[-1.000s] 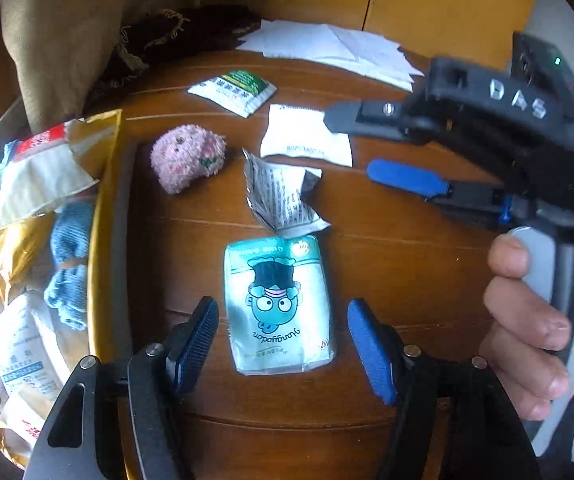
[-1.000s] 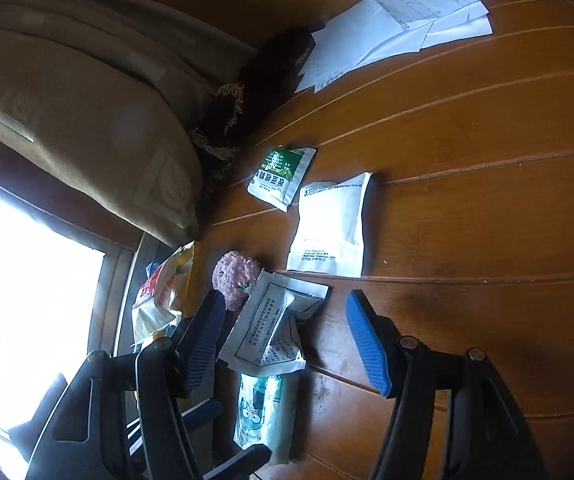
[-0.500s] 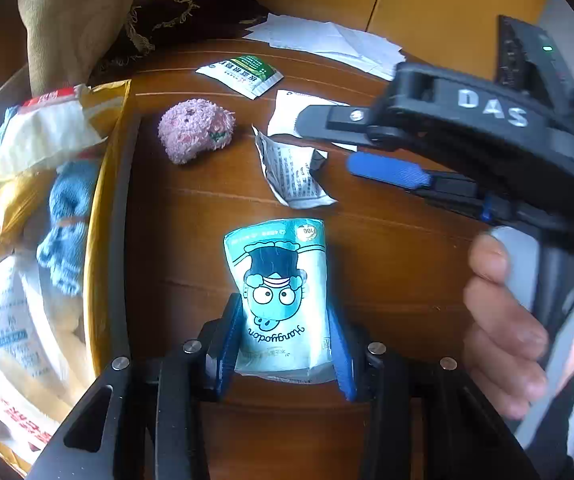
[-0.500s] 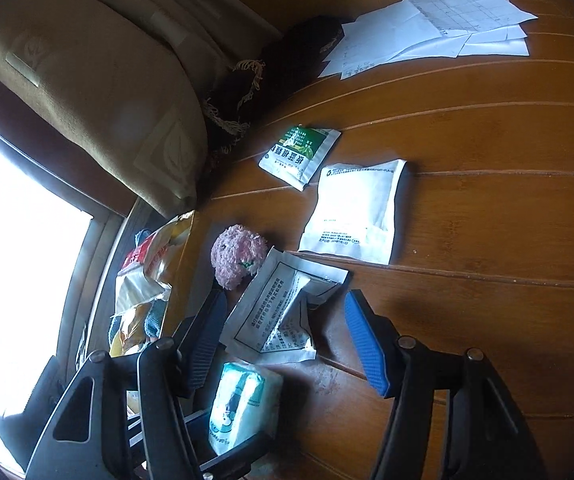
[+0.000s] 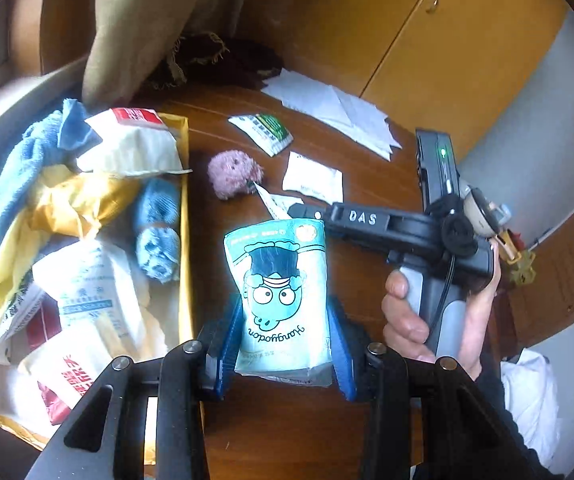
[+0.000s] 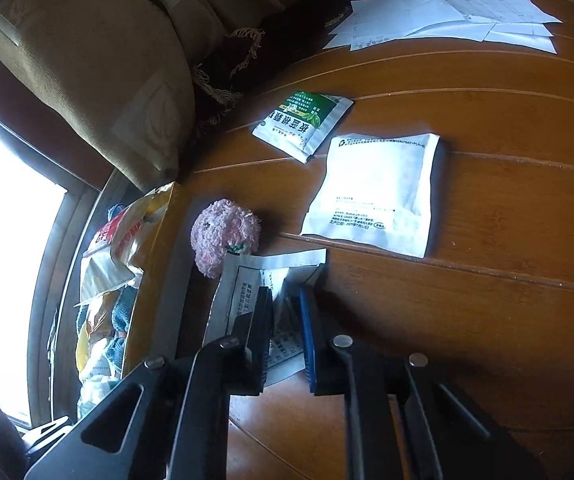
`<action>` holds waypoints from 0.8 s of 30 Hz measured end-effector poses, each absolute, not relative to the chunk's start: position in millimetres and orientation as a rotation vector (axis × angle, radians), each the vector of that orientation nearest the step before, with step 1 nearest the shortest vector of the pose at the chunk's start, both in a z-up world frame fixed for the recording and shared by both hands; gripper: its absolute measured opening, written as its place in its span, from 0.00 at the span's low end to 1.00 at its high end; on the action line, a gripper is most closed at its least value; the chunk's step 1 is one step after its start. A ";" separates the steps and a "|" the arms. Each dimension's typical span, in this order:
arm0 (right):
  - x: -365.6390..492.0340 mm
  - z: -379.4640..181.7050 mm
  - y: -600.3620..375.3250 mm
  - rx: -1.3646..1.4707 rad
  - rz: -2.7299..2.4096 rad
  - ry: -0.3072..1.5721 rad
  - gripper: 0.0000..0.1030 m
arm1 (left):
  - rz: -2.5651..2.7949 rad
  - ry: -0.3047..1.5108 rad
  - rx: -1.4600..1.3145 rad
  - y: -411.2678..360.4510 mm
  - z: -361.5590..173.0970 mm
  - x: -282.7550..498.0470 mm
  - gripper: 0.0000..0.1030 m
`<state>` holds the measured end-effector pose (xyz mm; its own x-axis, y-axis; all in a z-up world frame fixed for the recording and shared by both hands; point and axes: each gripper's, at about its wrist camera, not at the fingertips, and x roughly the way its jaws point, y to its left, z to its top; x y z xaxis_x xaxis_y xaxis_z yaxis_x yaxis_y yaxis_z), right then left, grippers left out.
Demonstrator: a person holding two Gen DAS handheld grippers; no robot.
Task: Organize soft objects
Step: 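Carry the tissue pack into the box lid with the left gripper while the right grasps a white packet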
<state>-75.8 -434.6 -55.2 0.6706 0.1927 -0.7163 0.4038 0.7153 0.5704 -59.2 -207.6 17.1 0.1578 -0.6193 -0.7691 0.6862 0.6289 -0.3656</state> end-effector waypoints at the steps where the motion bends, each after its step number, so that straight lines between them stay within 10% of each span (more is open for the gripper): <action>1: -77.0 -54.8 -434.4 0.788 -0.132 0.846 0.09 | -0.935 1.056 0.066 -206.5 18.9 -56.4 0.41; 24: -118.1 15.1 -379.6 0.655 0.031 0.617 0.05 | -0.670 0.956 -0.119 -79.7 47.6 6.9 0.41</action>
<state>-118.1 -379.6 15.1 0.8216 0.2156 -0.5277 0.1623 0.7989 0.5791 6.9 -79.7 47.6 0.3931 -0.5770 -0.7159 0.4758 0.7939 -0.3786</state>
